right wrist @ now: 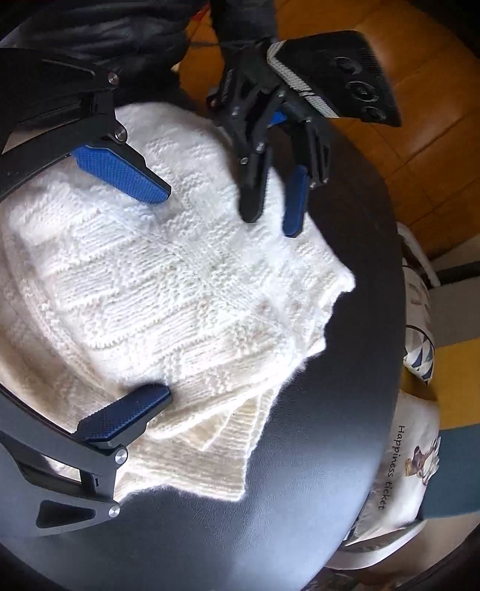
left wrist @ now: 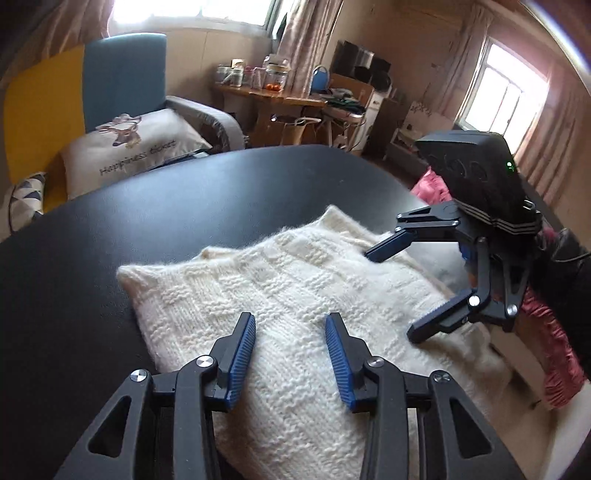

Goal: Fold clothes

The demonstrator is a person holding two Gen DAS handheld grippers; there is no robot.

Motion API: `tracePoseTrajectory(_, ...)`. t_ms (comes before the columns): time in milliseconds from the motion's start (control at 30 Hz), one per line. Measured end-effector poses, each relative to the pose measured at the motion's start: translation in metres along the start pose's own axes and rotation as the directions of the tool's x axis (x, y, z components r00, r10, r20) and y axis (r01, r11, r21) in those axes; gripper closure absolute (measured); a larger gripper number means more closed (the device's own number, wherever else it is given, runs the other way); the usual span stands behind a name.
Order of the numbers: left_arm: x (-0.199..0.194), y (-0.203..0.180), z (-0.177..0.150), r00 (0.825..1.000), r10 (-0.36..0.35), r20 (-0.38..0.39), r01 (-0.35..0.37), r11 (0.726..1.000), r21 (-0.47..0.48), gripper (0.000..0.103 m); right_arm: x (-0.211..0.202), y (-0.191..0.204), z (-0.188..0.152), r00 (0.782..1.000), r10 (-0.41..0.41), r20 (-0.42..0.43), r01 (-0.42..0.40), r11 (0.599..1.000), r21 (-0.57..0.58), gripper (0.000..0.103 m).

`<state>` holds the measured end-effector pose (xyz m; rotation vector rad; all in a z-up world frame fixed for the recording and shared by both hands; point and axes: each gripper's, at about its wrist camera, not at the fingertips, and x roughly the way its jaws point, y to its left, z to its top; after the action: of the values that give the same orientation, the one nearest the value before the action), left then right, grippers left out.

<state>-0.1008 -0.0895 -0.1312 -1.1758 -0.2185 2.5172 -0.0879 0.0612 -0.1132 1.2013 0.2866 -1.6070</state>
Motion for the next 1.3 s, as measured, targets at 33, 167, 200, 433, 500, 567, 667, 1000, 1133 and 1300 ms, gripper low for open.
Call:
tracePoseTrajectory(33, -0.005, 0.003, 0.002, 1.000, -0.017, 0.011, 0.017, 1.000, -0.025, 0.064, -0.005, 0.001, 0.003, 1.000, 0.006, 0.010, -0.006, 1.000, 0.005, 0.002)
tracePoseTrajectory(167, -0.014, 0.027, 0.004, 0.999, 0.018, 0.028, -0.015, 0.994, -0.105, 0.064, -0.015, 0.009, 0.021, 0.999, -0.015, 0.028, 0.017, 0.999, -0.036, 0.002)
tracePoseTrajectory(200, -0.012, 0.033, 0.003, 0.999, 0.038, 0.012, -0.036, 0.993, -0.114, 0.064, -0.011, 0.009, 0.025, 0.999, -0.027, 0.018, 0.028, 0.999, -0.042, 0.002)
tracePoseTrajectory(433, 0.005, 0.041, -0.004, 0.989, 0.131, -0.067, -0.139, 0.981, -0.137, 0.064, -0.005, 0.008, 0.016, 0.994, -0.105, -0.011, 0.105, 0.994, -0.012, 0.000)
tracePoseTrajectory(500, -0.004, 0.042, -0.002, 0.991, 0.130, -0.044, -0.135, 0.979, -0.152, 0.064, -0.004, 0.008, 0.013, 0.992, -0.127, -0.018, 0.127, 0.992, -0.001, 0.000)
tracePoseTrajectory(567, -0.015, 0.041, 0.001, 0.991, 0.133, -0.014, -0.134, 0.978, -0.157, 0.064, -0.005, 0.010, 0.009, 0.989, -0.147, -0.021, 0.147, 0.989, 0.006, 0.000)
tracePoseTrajectory(667, -0.032, 0.029, 0.000, 0.995, 0.100, 0.028, -0.094, 0.985, -0.146, 0.064, -0.027, 0.033, -0.001, 0.987, -0.162, 0.019, 0.163, 0.987, -0.017, 0.000)
tracePoseTrajectory(1000, -0.024, -0.052, -0.039, 0.991, 0.136, -0.013, -0.134, 0.984, 0.118, 0.062, 0.024, 0.069, -0.065, 0.927, -0.331, -0.176, 0.322, 0.943, -0.080, 0.000)
tracePoseTrajectory(1133, -0.022, -0.048, -0.035, 0.991, 0.129, -0.033, -0.124, 0.986, 0.115, 0.061, 0.022, 0.066, -0.067, 0.941, -0.317, -0.123, 0.318, 0.948, -0.012, 0.000)
tracePoseTrajectory(1300, -0.023, -0.048, -0.035, 0.987, 0.152, -0.049, -0.141, 0.974, 0.176, 0.060, 0.026, 0.070, -0.064, 0.938, -0.327, -0.113, 0.330, 0.944, 0.009, 0.000)
